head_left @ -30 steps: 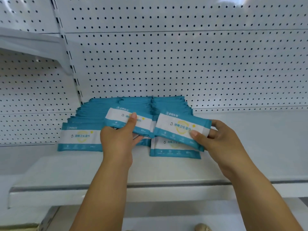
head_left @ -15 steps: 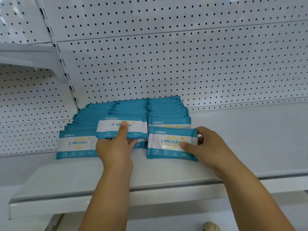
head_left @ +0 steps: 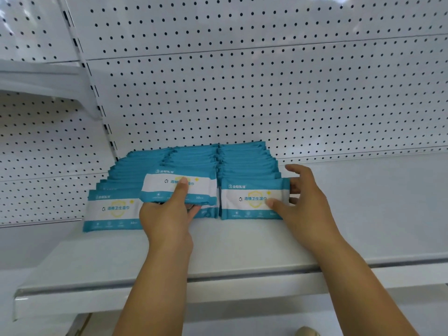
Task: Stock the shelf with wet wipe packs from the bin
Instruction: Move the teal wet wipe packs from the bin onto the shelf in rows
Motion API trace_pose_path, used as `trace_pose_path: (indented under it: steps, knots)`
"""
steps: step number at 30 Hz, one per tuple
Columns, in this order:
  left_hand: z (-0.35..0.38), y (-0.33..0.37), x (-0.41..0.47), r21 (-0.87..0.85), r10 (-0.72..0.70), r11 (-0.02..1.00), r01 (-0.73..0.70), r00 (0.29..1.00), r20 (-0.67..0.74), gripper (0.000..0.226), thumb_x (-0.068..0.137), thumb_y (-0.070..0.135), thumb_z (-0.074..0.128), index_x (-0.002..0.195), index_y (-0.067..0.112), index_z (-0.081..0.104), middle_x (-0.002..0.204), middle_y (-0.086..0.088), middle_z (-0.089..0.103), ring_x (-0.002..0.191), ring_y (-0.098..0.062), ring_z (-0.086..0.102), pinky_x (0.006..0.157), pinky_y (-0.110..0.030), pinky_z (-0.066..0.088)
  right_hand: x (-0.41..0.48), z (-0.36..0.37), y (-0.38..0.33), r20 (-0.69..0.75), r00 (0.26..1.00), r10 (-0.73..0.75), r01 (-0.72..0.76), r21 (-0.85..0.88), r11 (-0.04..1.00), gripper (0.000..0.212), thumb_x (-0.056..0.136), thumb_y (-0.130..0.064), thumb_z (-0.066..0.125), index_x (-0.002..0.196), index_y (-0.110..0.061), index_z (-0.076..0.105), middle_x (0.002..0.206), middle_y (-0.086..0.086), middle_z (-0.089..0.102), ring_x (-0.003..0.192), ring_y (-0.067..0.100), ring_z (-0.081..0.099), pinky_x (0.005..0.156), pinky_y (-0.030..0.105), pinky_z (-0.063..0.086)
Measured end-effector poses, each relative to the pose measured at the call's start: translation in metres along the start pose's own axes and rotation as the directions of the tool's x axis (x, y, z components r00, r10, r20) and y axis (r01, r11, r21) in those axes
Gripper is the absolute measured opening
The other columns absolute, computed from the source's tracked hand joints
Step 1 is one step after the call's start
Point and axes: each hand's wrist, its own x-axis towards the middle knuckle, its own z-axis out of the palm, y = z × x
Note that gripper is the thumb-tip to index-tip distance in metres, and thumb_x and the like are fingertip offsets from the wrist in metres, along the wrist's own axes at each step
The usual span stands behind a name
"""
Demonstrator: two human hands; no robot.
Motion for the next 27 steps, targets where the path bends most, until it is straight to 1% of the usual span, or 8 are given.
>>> trace_pose_path:
  steps: [3,9,12,15,18,22,24,27]
  knots:
    - [0.001,0.001,0.001,0.005,0.006,1.0,-0.006,1.0,-0.001,0.038,0.082,0.012,0.08,0.118,0.012,0.067,0.108,-0.006,0.074,0.092,-0.02,0.075,0.061,-0.027,0.06,0.001,0.003,0.001,-0.002,1.0,-0.028,0.027,-0.092,0.995,0.059,0.083,-0.015,0.081,0.13,-0.033,0.051,0.116,-0.012,0.056,0.099,0.013,0.059,0.076,0.017,0.044]
    - [-0.001,0.001,0.004,0.038,-0.055,0.998,0.054,0.997,0.046,0.032,0.081,0.013,0.081,0.11,0.015,0.069,0.104,-0.004,0.076,0.092,-0.019,0.074,0.061,-0.029,0.06,-0.002,-0.001,-0.003,-0.092,0.992,-0.084,0.068,-0.161,0.985,0.069,0.079,-0.026,0.084,0.138,-0.029,0.048,0.126,-0.011,0.042,0.107,0.009,0.051,0.091,0.025,0.045]
    - [-0.003,0.004,0.003,0.066,-0.095,0.994,0.088,0.989,0.117,0.032,0.082,0.014,0.08,0.111,0.017,0.069,0.103,-0.002,0.077,0.094,-0.019,0.075,0.066,-0.031,0.062,-0.005,0.001,-0.011,-0.147,0.973,-0.179,0.156,-0.156,0.976,0.054,0.081,-0.028,0.082,0.127,-0.033,0.054,0.122,-0.016,0.044,0.11,0.008,0.05,0.094,0.028,0.046]
    - [-0.005,0.009,0.001,0.119,-0.143,0.986,0.118,0.962,0.234,0.037,0.084,0.016,0.078,0.119,0.016,0.067,0.108,-0.003,0.076,0.096,-0.019,0.074,0.075,-0.034,0.061,-0.009,0.004,-0.021,-0.143,0.969,-0.2,0.183,-0.126,0.975,0.032,0.085,-0.034,0.077,0.111,-0.037,0.058,0.115,-0.017,0.054,0.098,-0.002,0.052,0.084,0.02,0.046]
    - [-0.008,0.015,-0.003,0.138,-0.198,0.978,0.157,0.907,0.372,0.034,0.088,0.02,0.07,0.121,0.016,0.064,0.112,-0.004,0.075,0.1,-0.021,0.073,0.085,-0.04,0.057,-0.014,0.011,-0.036,-0.079,0.982,-0.173,0.178,0.058,0.982,0.025,0.087,-0.037,0.074,0.109,-0.031,0.064,0.104,-0.016,0.065,0.091,-0.004,0.06,0.075,0.011,0.047]
    - [-0.01,0.024,-0.01,0.181,-0.229,0.97,0.16,0.844,0.484,0.034,0.093,0.031,0.06,0.122,0.013,0.063,0.115,-0.009,0.074,0.106,-0.027,0.071,0.086,-0.043,0.059,-0.019,0.027,-0.047,0.195,0.974,-0.12,0.068,0.255,0.965,0.042,0.077,-0.046,0.076,0.115,-0.033,0.064,0.102,-0.009,0.073,0.092,0.006,0.068,0.084,0.027,0.056]
    - [-0.013,0.029,-0.01,0.22,-0.23,0.966,0.136,0.844,0.484,0.037,0.095,0.038,0.056,0.121,0.013,0.064,0.113,-0.01,0.074,0.105,-0.027,0.072,0.082,-0.042,0.061,-0.02,0.035,-0.047,0.224,0.968,-0.116,0.057,0.253,0.966,0.031,0.081,-0.033,0.081,0.109,-0.029,0.068,0.101,-0.008,0.075,0.093,0.014,0.071,0.087,0.04,0.057]
    - [-0.025,0.039,-0.004,0.356,-0.132,0.934,-0.026,0.902,0.412,0.031,0.092,0.038,0.062,0.105,0.011,0.072,0.1,-0.007,0.077,0.097,-0.023,0.074,0.078,-0.036,0.061,-0.019,0.041,-0.045,0.186,0.976,-0.112,0.063,0.253,0.965,0.02,0.084,-0.018,0.08,0.098,-0.028,0.071,0.097,-0.013,0.076,0.09,0.014,0.071,0.082,0.031,0.058]
